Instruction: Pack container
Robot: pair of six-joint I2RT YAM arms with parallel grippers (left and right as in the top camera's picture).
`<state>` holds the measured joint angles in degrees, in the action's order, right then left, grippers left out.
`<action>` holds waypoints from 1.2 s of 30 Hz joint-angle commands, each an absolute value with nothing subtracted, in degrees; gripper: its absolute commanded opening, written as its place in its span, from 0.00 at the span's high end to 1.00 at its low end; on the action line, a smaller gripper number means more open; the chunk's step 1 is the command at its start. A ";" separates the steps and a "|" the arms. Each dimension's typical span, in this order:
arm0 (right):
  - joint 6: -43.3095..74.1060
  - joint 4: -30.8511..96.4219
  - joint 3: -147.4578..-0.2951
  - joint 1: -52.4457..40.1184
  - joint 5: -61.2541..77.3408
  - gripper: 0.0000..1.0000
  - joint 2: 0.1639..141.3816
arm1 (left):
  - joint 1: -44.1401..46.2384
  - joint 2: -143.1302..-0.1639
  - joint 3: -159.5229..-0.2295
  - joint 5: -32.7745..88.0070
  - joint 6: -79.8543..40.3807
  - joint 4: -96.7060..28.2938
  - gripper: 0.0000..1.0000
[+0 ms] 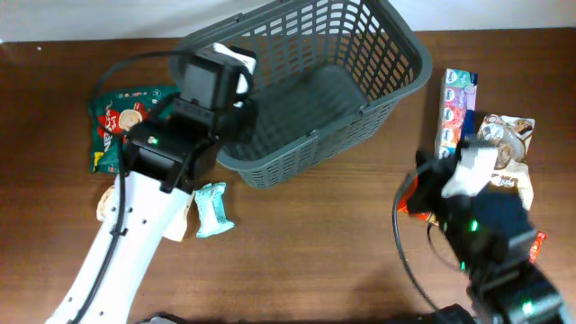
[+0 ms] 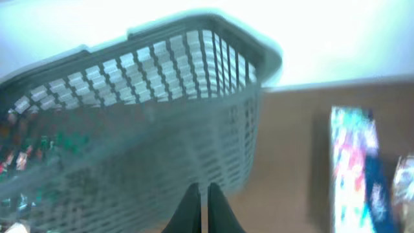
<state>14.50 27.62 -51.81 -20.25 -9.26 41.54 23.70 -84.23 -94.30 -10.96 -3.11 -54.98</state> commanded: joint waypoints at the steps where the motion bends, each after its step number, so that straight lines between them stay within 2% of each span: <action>1: 5.61 27.62 -61.01 -20.51 -11.88 0.96 51.96 | 20.86 -85.27 -95.31 -9.06 -6.87 -54.48 0.98; 6: 0.03 28.34 -74.81 -20.49 -11.90 0.97 68.03 | 18.59 -88.29 -95.31 -5.45 -6.90 -52.66 0.98; 15: -0.23 31.66 -92.75 -16.58 -12.03 0.97 86.87 | 16.12 -93.34 -95.31 -1.74 -9.41 -49.45 0.98; 23: 0.05 32.75 -95.55 -9.30 -1.39 0.96 93.60 | 13.91 -96.95 -95.31 -0.60 -9.87 -47.24 0.98; 36: -0.01 40.56 -95.55 -8.60 -0.19 0.96 95.00 | 9.43 -100.09 -95.31 -0.62 -9.82 -44.07 0.98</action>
